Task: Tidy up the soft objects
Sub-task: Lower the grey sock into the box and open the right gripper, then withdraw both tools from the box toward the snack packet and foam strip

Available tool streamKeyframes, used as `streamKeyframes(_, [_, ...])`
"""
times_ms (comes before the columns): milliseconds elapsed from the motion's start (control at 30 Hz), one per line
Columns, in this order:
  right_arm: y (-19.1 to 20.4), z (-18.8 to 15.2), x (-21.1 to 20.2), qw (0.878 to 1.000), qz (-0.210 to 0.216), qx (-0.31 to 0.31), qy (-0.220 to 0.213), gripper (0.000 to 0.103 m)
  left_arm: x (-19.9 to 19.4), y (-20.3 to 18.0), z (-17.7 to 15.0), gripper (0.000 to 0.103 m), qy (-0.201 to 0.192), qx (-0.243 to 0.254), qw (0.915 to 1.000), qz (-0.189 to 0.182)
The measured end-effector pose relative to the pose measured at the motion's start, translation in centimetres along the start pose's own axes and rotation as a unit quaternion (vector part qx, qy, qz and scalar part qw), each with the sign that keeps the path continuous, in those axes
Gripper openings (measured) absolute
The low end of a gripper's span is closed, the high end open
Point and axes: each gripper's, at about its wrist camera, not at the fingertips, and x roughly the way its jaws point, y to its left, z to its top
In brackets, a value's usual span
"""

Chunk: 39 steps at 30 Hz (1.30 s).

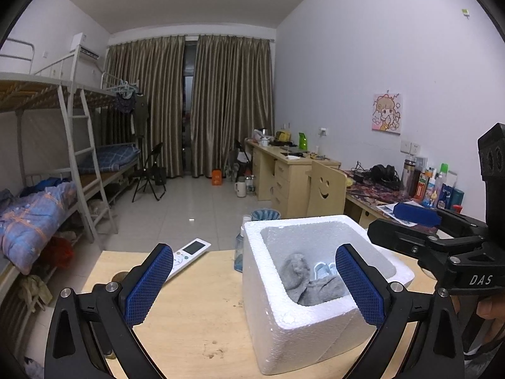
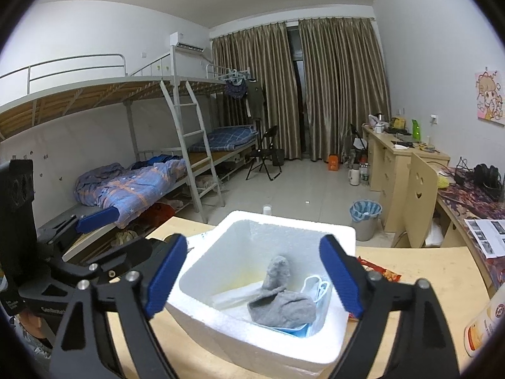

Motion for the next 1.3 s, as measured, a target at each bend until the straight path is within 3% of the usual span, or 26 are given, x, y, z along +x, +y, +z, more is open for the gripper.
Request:
streamKeyframes(300, [-0.3, 0.0, -1.5, 1.000, -0.013, 0.005, -0.014, 0.103, -0.5, -0.3, 0.0, 0.103, -0.005, 0.002, 1.0000, 0.002])
streamKeyframes(1300, [1.8, -1.3, -8.3, 0.999, -0.038, -0.010, -0.029, 0.103, -8.5, -3.4, -0.6, 0.103, -0.030, 0.014, 0.9995, -0.001])
